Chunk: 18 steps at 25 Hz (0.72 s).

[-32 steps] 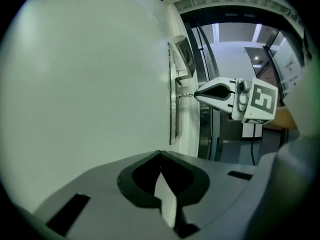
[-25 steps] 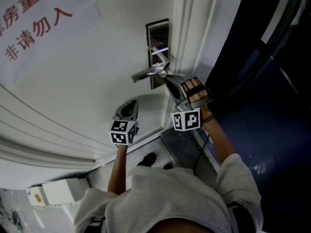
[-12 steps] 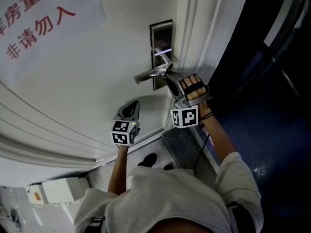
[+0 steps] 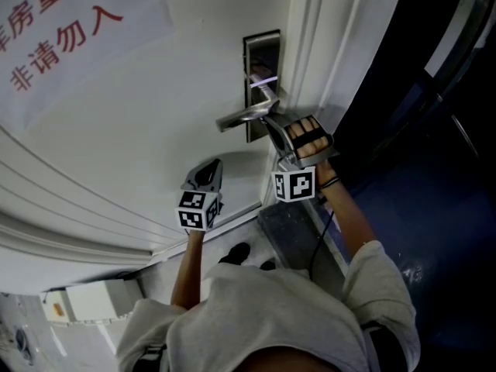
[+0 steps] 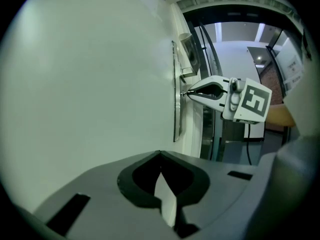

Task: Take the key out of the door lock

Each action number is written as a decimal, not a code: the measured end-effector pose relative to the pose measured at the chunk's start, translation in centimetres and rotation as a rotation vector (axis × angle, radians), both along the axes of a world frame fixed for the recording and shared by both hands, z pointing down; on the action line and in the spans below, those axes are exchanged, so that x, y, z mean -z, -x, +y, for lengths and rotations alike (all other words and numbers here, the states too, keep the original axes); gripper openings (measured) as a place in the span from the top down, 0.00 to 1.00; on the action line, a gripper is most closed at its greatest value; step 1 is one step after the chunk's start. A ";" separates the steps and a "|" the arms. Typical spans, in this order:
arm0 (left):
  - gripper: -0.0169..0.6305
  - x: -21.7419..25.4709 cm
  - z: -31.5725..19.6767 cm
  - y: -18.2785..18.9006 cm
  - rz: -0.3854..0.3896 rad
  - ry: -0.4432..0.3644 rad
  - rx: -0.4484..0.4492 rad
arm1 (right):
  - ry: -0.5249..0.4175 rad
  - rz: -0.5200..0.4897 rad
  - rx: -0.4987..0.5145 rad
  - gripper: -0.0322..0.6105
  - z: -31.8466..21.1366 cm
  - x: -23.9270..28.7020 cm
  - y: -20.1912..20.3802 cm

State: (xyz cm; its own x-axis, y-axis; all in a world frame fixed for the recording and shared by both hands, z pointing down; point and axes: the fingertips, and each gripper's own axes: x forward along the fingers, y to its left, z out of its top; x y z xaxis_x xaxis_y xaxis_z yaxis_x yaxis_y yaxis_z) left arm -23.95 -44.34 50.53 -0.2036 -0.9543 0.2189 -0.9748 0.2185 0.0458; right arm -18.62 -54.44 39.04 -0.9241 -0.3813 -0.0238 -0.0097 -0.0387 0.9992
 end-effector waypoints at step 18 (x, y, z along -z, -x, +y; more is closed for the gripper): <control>0.95 0.1 -1.4 -1.8 0.005 -0.005 -0.033 | -0.023 0.006 0.004 0.90 0.4 -0.1 -1.2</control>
State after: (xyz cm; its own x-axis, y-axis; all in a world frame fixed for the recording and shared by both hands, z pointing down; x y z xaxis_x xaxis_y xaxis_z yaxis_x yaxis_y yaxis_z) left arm -22.11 -45.79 50.38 -0.1708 -0.9615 0.2153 -0.9812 0.1858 0.0514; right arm -17.37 -53.99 39.10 -0.9259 -0.3768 -0.0265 -0.0036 -0.0614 0.9981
